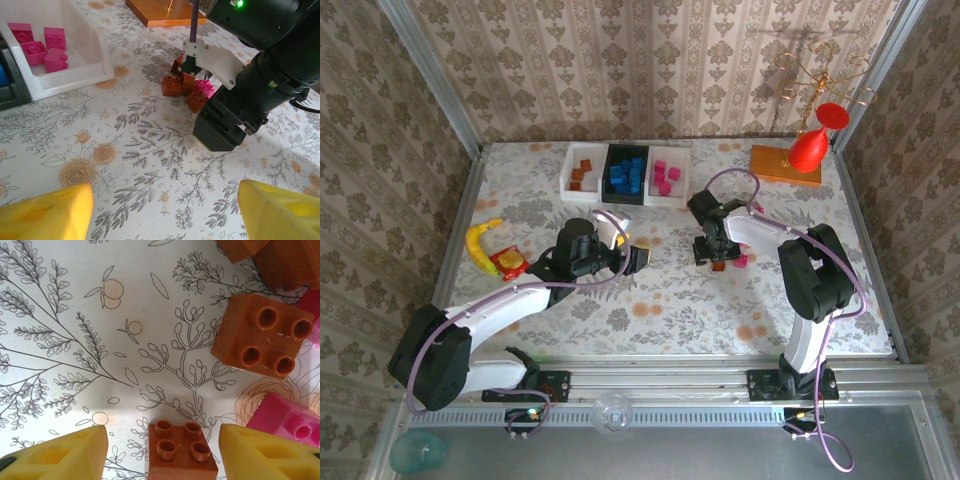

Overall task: Sort the legos into containers by color
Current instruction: Pick up the lego from the center of the table.

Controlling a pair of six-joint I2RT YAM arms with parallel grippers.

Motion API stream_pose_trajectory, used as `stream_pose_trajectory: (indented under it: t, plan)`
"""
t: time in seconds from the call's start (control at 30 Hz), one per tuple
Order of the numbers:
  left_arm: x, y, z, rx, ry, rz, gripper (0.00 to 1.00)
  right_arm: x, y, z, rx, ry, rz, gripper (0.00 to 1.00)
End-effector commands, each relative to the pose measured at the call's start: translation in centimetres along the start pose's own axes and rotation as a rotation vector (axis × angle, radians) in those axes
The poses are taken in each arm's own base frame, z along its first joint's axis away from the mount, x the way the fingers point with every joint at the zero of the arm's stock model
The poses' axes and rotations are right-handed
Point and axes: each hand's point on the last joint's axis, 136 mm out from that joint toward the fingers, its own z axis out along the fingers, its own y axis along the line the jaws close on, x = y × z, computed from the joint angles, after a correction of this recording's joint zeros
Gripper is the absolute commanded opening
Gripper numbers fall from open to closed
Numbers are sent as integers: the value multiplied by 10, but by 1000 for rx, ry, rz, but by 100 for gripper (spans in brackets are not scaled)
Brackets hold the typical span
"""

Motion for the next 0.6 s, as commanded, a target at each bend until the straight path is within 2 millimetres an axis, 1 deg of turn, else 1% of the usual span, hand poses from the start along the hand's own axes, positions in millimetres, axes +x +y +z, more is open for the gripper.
stream_pose_trajectory:
  t: [0.0, 0.17, 0.37, 0.47, 0.53, 0.57]
  plan:
    - [-1, -1, -1, 10, -8, -1, 77, 20, -10, 3, 32, 54, 7, 63]
    - [-2, -2, -1, 13, -9, -1, 77, 22, -5, 16, 16, 69, 23, 61]
    - [-2, 0, -2, 1, -9, 3, 77, 9, 3, 17, -16, 14, 39, 48]
    - [-3, 1, -4, -8, -9, 5, 77, 2, 11, 10, -42, -25, 33, 41]
    - [-4, 3, -6, -24, -14, 6, 77, -8, 25, -1, -84, -80, 16, 37]
    - [-4, 5, -7, -36, -19, 7, 77, -15, 35, -10, -117, -117, 9, 36]
